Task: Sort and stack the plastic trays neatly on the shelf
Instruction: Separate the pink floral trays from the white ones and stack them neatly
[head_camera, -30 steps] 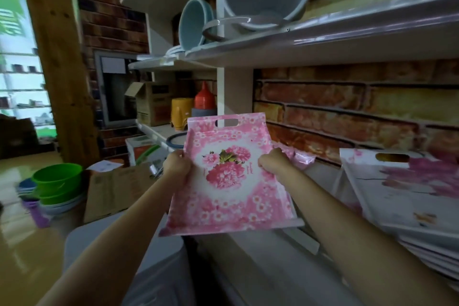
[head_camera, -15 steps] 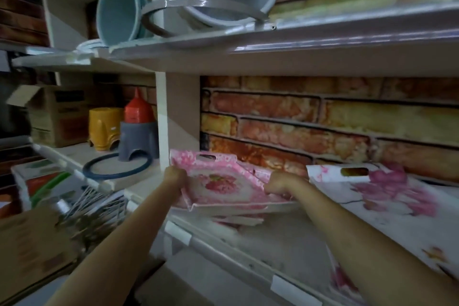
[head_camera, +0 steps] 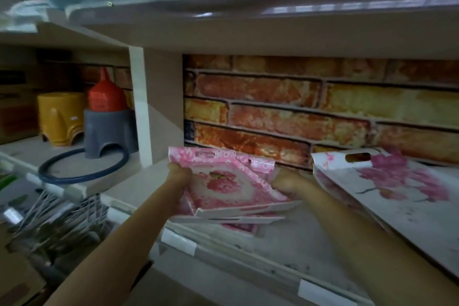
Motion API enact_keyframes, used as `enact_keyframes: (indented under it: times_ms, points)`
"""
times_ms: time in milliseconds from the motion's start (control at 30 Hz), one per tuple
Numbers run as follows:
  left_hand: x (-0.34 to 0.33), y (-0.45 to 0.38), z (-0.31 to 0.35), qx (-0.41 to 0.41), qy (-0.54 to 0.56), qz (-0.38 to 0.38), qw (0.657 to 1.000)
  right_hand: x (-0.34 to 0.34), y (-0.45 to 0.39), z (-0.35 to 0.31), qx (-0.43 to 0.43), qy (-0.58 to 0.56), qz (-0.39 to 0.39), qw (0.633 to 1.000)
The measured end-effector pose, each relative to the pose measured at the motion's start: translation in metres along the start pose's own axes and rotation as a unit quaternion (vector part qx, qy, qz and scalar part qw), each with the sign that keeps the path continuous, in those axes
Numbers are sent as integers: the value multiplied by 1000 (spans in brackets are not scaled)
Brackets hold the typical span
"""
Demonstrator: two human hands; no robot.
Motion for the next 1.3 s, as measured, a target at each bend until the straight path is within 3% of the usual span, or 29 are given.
enact_keyframes:
  times_ms: [167,267,400,667,900,1300]
  points:
    - [-24,-21,-10,13,-36,-75,996,4,17,-4,-13,2,11,1000]
    - [-28,8,2,16,-151,-79,985,15,30,-11,-3,3,27,1000]
    - [-31,35,30,-33,-316,-29,948,35,50,-14,3,-6,56,998]
    - [-111,147,86,-151,-248,-107,951,92,125,28,11,-9,124,992]
    - [-204,303,105,-240,-210,-194,928,143,237,106,-7,-35,191,981]
    - [-352,546,93,-289,-85,-317,900,188,433,265,-100,-40,292,950]
Point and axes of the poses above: each hand's wrist, its own y-axis away from the middle knuckle, its own x-axis out of the back of the hand, z = x × y, the point moved 10 cm from there along -y, towards the middle knuckle, and after that the axes turned 6 degrees about x, right-handed, at the moved point
